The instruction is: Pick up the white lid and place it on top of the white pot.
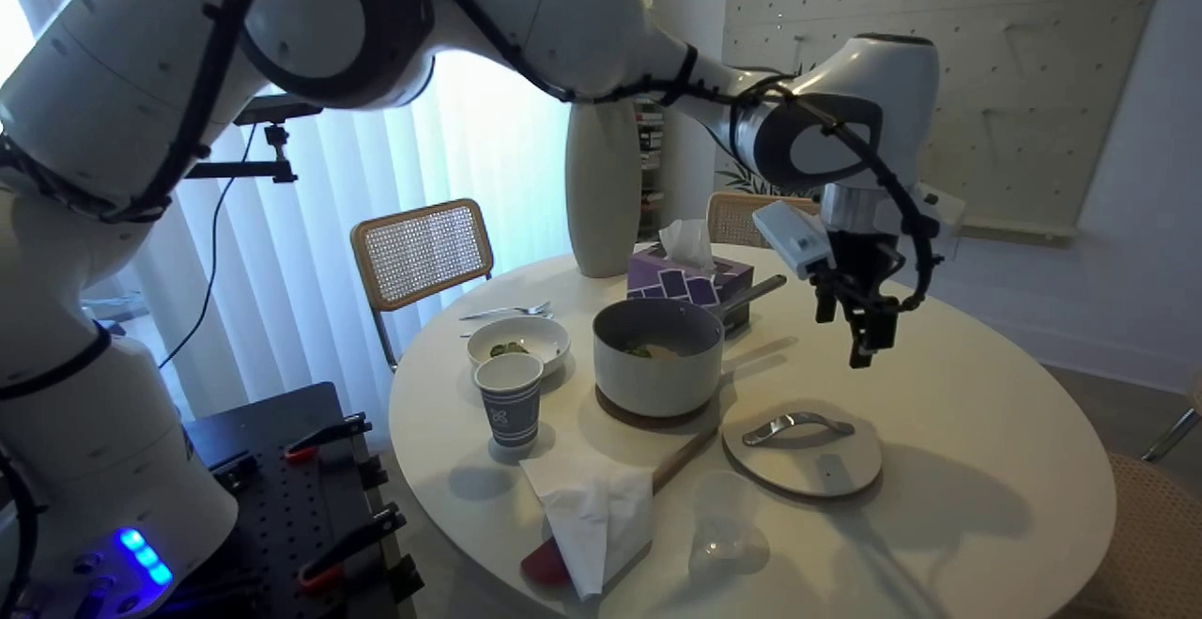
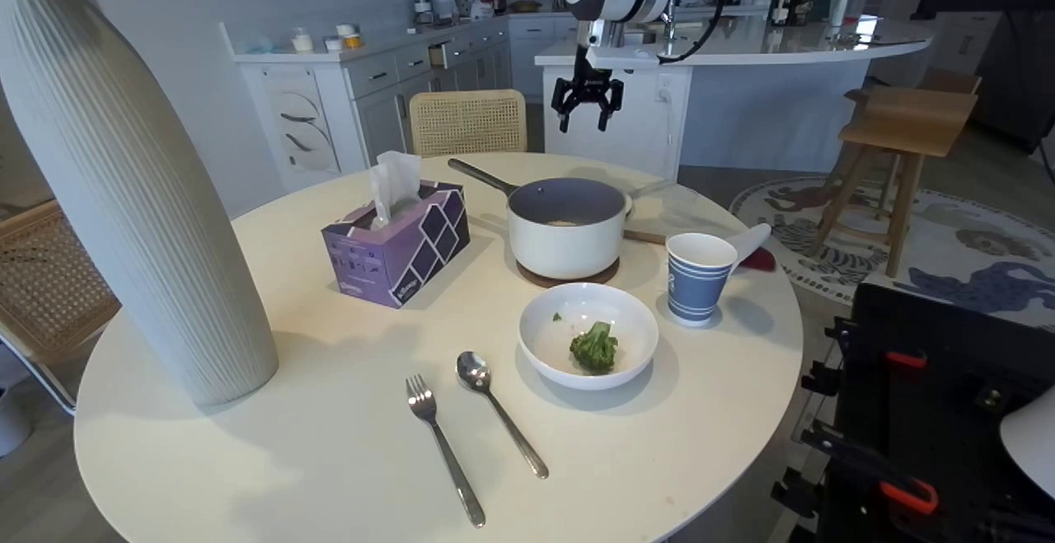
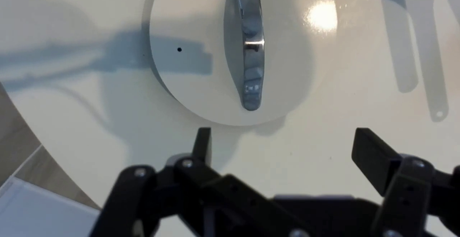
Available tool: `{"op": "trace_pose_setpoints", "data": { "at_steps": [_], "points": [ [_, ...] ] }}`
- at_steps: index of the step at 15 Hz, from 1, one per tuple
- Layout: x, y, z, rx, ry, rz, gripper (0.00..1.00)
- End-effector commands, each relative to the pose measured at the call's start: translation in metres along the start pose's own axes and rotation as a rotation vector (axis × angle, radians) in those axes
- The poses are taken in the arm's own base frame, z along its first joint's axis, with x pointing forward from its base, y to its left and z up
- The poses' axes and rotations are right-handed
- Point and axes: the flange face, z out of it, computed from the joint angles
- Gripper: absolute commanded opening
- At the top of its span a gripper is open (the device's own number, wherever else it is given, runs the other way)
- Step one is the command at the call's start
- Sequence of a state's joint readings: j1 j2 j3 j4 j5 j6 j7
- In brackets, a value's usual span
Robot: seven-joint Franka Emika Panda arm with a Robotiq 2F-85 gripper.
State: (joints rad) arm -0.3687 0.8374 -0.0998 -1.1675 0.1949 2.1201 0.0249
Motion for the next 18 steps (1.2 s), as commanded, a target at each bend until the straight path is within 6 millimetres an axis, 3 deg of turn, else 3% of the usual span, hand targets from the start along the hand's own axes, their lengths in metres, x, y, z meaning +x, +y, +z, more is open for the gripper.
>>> {"op": "trace_pose_setpoints", "data": {
  "at_steps": [1,10,18],
  "points": [
    [0.010,-0.010,0.016,0.024,-0.050,-0.035,1.00],
    [0.002,-0.015,0.066,-0.007,-0.193,-0.056,1.00],
    [-0.008,-0.006,0.094,-0.067,-0.260,-0.060,1.00]
  ]
}}
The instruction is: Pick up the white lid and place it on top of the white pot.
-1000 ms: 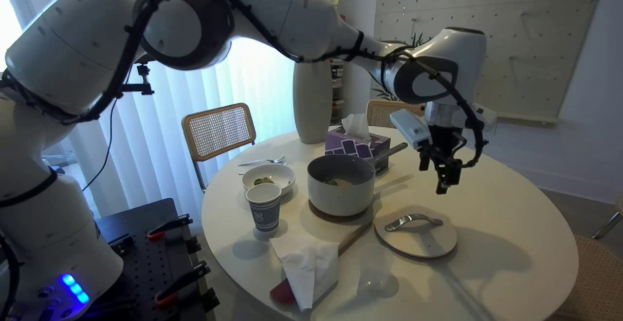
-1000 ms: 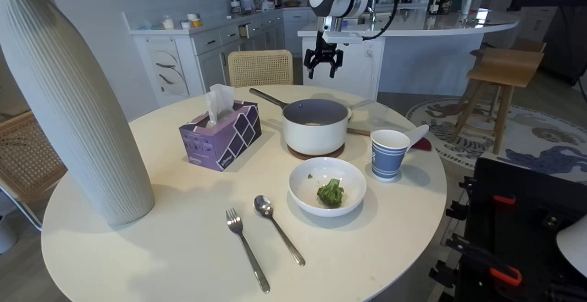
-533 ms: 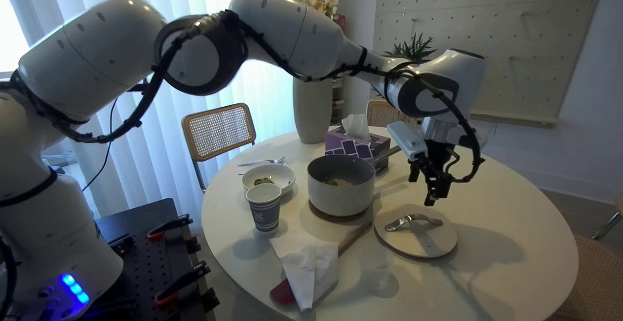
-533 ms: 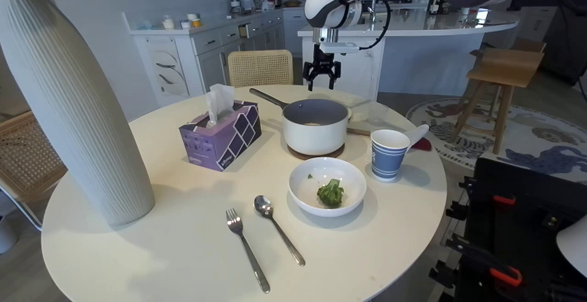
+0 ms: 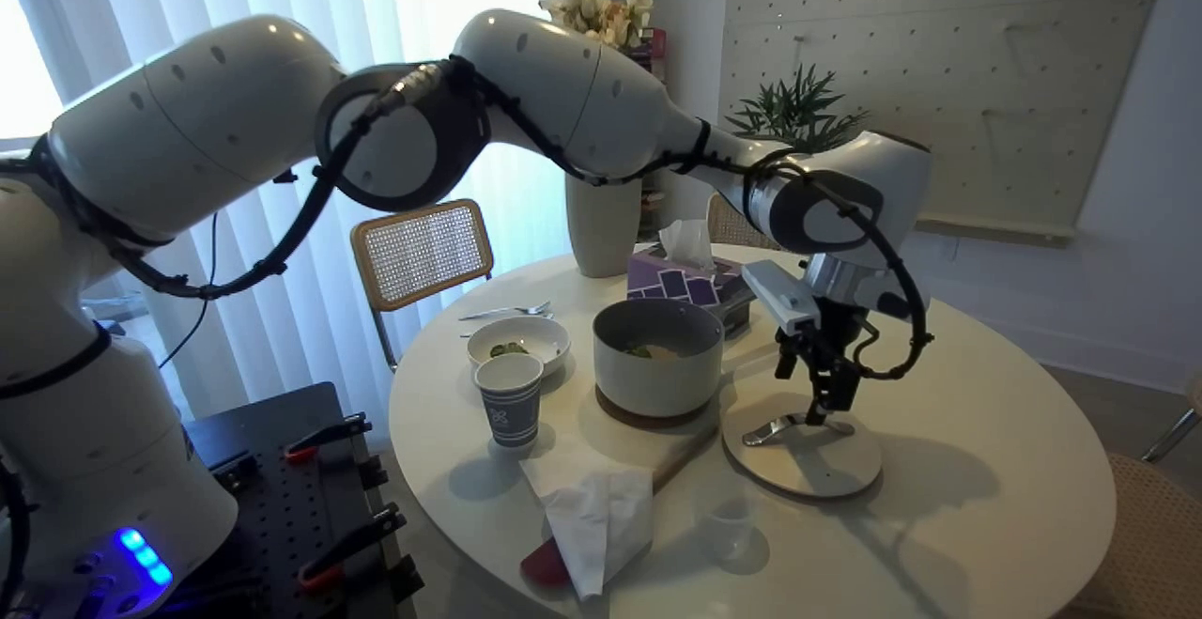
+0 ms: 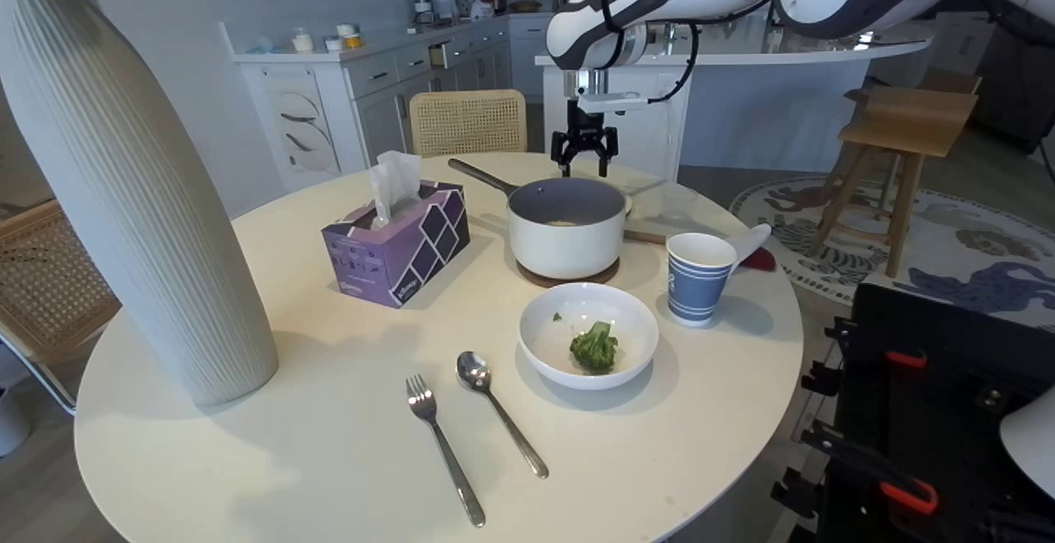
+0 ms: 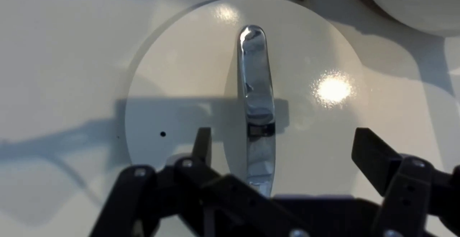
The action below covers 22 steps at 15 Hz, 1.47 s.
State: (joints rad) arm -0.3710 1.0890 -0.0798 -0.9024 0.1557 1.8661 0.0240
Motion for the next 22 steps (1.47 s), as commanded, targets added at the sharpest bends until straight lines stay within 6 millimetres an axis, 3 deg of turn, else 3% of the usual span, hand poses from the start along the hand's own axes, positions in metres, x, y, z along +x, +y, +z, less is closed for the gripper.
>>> {"op": "trace_pose_setpoints", "data": {
  "at_steps": [1,12,21,22],
  "points": [
    [0.002,0.003,0.001,-0.036,-0.019,-0.009,1.00],
    [0.002,0.006,0.027,-0.064,-0.039,-0.017,1.00],
    [0.010,0.004,0.027,-0.097,0.018,-0.047,1.00],
    [0.011,0.004,0.027,-0.101,0.024,-0.048,0.75]
  ]
}}
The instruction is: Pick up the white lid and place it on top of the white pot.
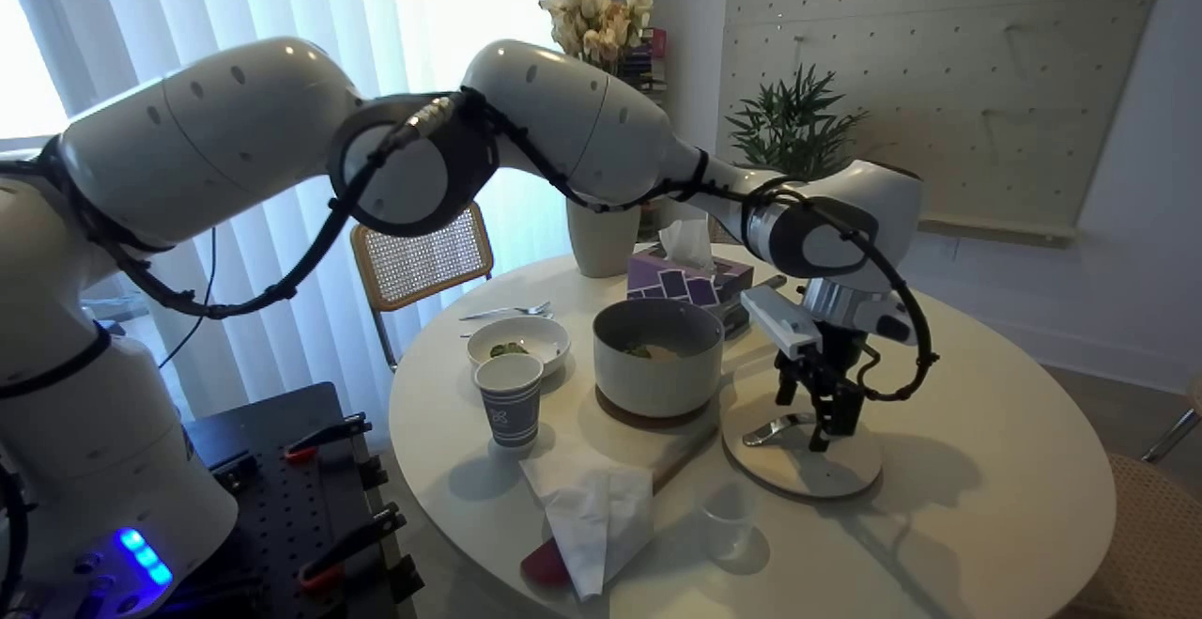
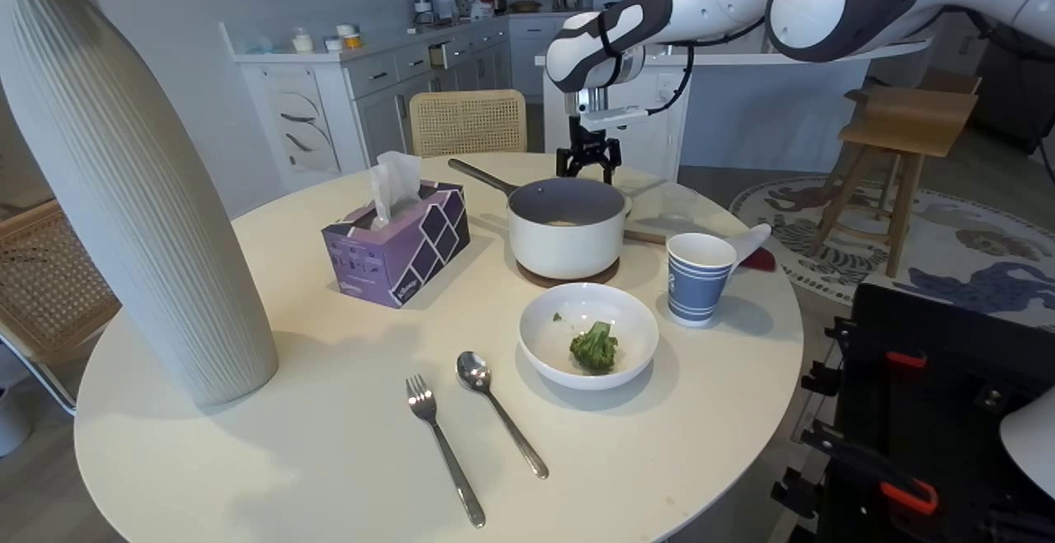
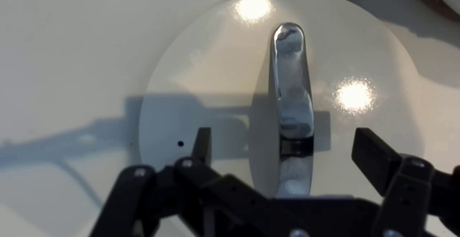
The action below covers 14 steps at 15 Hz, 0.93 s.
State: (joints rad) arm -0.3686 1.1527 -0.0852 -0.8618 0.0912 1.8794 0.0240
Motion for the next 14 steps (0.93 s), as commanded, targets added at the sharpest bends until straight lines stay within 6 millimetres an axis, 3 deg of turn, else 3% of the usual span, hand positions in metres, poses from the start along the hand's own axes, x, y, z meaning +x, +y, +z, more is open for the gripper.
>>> {"op": "trace_pose_setpoints", "data": {
  "at_steps": [1,10,14],
  "points": [
    [0.0066,-0.0020,-0.0028,-0.035,0.037,-0.028,0.72],
    [0.0082,-0.0044,-0.0017,-0.038,0.049,-0.021,0.03],
    [0.0083,-0.0041,-0.0037,-0.039,0.049,-0.011,0.06]
  ]
}}
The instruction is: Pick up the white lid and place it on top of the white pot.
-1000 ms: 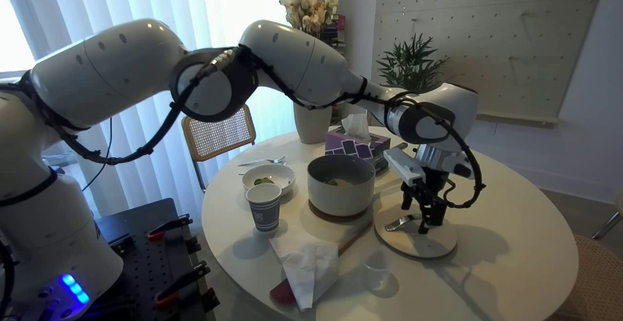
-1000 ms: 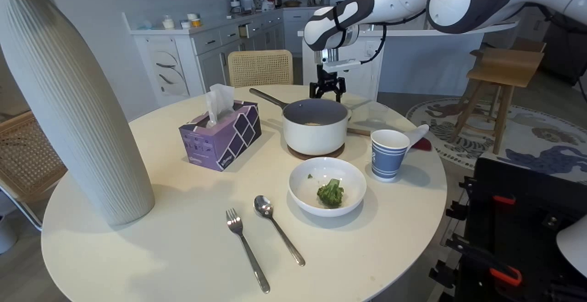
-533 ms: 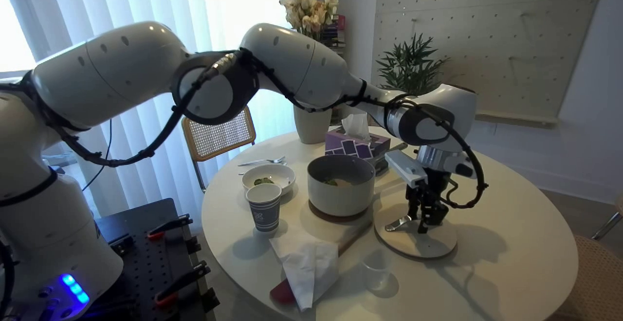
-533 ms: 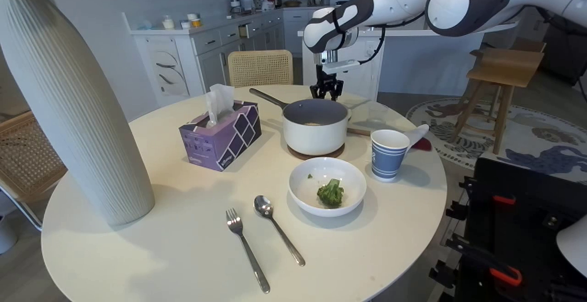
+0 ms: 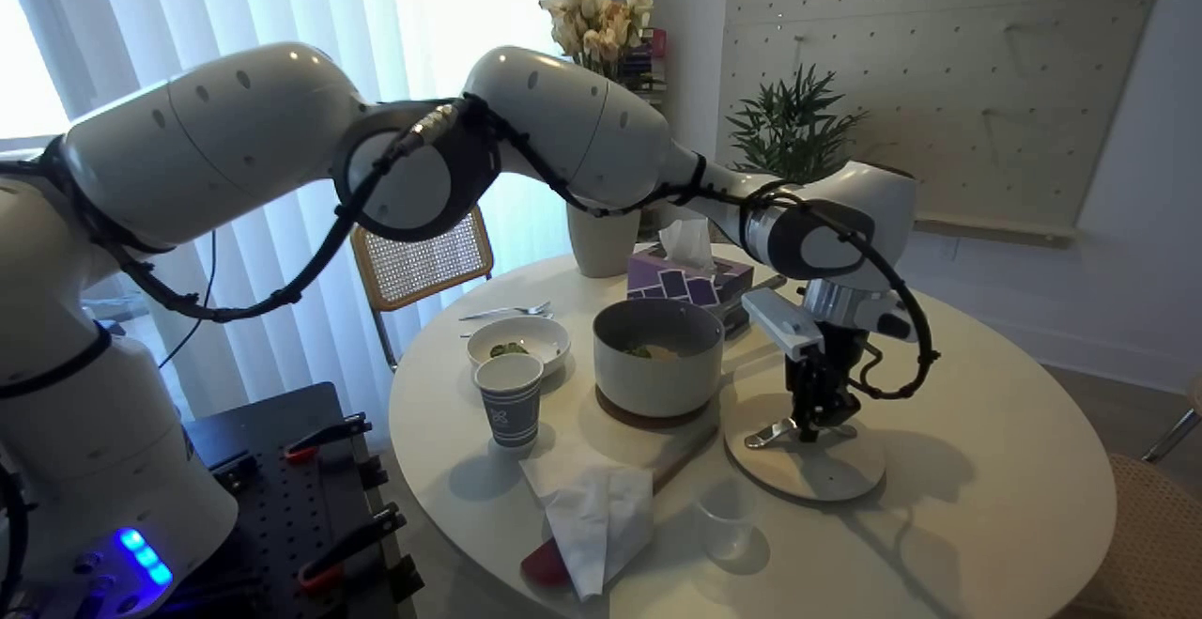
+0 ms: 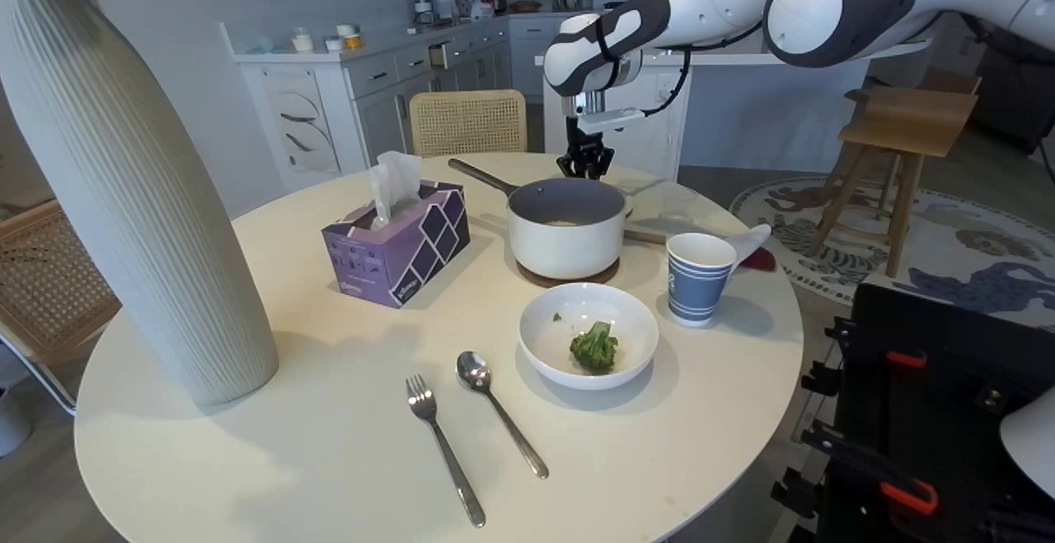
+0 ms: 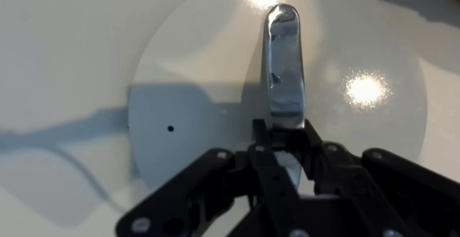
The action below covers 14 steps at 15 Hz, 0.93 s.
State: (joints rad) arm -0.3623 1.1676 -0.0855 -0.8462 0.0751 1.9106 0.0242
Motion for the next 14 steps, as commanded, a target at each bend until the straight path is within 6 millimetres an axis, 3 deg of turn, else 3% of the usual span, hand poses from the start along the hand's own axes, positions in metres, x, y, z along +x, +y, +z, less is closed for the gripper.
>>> {"op": "trace_pose_setpoints", "data": {
  "at_steps": [1,6,14],
  "points": [
    [0.004,0.001,-0.008,-0.021,0.016,0.006,0.06],
    [0.006,0.004,-0.031,-0.011,0.044,0.029,0.06],
    [0.011,-0.004,-0.091,-0.006,0.123,0.056,0.06]
  ]
}}
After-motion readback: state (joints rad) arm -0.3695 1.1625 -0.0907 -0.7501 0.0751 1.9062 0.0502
